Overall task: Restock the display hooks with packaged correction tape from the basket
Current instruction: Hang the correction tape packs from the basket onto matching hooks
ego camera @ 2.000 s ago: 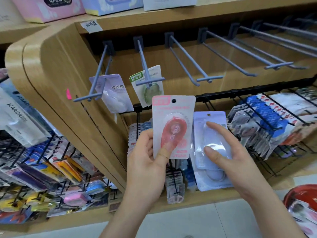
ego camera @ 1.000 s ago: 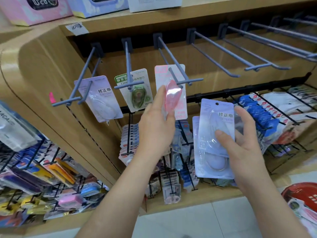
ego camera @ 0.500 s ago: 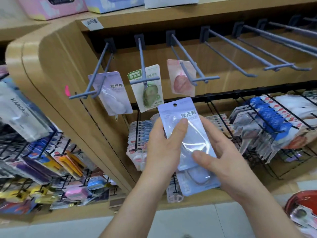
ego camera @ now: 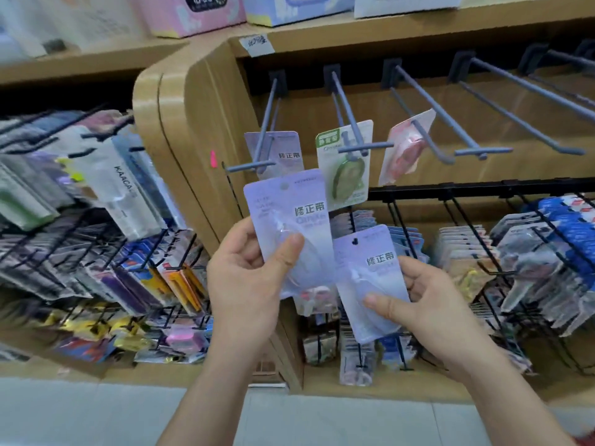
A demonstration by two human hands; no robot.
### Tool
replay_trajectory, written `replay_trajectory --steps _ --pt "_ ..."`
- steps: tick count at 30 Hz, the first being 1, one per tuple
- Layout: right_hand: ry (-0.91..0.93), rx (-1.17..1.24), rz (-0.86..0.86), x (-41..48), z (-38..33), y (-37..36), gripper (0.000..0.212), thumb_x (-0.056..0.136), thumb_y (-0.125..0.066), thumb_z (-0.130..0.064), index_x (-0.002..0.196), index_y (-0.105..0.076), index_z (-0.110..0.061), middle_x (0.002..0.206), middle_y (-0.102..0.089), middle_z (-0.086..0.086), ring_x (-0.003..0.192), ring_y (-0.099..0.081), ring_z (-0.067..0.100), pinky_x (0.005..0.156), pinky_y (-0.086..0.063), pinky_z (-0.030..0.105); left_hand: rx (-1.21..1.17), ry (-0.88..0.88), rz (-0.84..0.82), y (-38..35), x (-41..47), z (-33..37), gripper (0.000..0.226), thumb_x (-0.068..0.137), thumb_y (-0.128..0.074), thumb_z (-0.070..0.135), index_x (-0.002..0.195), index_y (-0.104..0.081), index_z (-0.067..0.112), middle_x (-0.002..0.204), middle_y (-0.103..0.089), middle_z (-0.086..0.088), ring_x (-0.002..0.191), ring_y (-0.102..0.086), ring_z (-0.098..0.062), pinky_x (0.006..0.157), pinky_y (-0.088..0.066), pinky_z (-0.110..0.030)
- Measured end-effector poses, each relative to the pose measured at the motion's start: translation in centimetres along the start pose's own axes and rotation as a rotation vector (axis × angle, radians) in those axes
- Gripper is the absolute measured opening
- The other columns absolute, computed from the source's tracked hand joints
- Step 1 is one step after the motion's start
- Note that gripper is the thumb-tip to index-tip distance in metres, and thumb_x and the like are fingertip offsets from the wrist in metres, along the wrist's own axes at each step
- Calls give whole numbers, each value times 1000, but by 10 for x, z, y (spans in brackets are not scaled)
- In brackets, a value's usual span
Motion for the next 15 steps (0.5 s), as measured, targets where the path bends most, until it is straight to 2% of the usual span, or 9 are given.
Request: replay_trajectory --steps 3,6,9,15 --pt "26 26 -20 4 -5 -16 37 72 -76 -17 109 -71 -23 105 -77 -5 95 -73 16 78 -59 33 33 -29 -6 12 10 7 30 78 -69 18 108 -67 19 96 -77 4 89 -74 -15 73 -60 -31" --pt "31 28 -13 6 -7 -26 38 70 -75 -25 108 -71 -26 107 -76 -6 98 -73 17 83 -58 38 75 -5 -16 20 20 6 30 87 -66 15 117 -66 19 102 -77 4 95 -73 -17 77 -61 -36" --pt "34 16 -14 7 -8 -33 37 72 -73 -28 109 -71 -28 107 -76 -9 98 -72 14 82 -58 35 107 3 -31 22 27 3 27 91 -65 12 117 -66 19 104 -76 4 97 -73 -18 80 -61 -39" --pt "41 84 47 7 -5 -37 36 75 -69 -29 111 -68 -27 104 -76 -9 96 -73 13 76 -59 27 155 29 -38 22 37 -6 22 92 -65 21 113 -65 25 99 -77 6 91 -73 -13 75 -60 -31"
Point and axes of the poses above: each hand's wrist, its own x-axis towards the middle knuckle, its own y-axis out of the back of the hand, z = x × y, the point moved 5 cm from there along x, towards the middle knuckle
